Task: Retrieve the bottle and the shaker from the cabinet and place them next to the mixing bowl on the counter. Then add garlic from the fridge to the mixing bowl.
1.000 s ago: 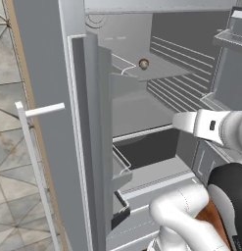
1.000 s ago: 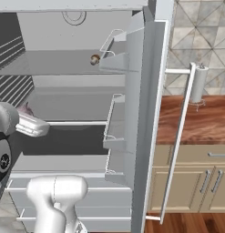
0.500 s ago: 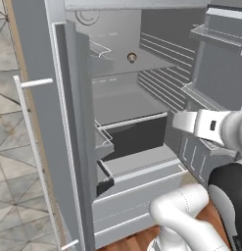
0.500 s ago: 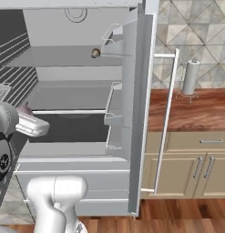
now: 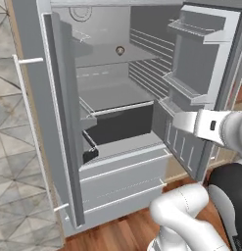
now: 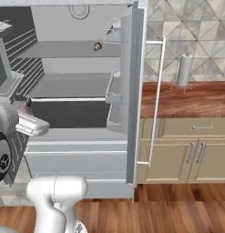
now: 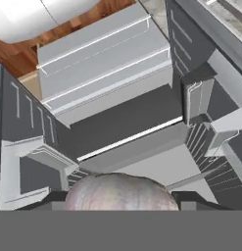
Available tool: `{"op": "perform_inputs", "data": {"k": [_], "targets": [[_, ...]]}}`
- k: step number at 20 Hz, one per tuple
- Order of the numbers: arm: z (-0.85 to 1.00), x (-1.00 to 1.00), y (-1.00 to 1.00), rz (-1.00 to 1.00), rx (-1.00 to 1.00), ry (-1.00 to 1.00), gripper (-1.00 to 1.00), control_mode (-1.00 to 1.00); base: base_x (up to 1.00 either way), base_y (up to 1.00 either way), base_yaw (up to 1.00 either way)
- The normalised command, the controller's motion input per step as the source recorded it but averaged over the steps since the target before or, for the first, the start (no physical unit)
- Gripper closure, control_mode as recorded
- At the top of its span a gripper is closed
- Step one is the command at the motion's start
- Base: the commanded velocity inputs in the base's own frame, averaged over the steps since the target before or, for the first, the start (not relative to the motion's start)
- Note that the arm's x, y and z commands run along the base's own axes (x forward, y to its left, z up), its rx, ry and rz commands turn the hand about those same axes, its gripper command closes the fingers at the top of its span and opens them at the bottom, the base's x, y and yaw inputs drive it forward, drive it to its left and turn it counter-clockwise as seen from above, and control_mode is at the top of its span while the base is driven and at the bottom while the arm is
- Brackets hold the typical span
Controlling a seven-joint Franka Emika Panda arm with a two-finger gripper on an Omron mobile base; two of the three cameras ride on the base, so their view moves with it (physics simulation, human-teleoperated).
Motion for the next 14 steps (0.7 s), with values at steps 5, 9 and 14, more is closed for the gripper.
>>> {"op": "perform_inputs", "data": {"k": [5,9,14], "targets": [[0.00,0.00,0.00,0.00,0.00,0.00,1.00,1.00,-0.61,0.00,0.00],[0.00,0.00,0.00,0.00,0.00,0.00,1.00,1.00,-0.50,0.00,0.08],[0.00,0.00,0.00,0.00,0.00,0.00,1.00,1.00,-0.48,0.00,0.17]]}}
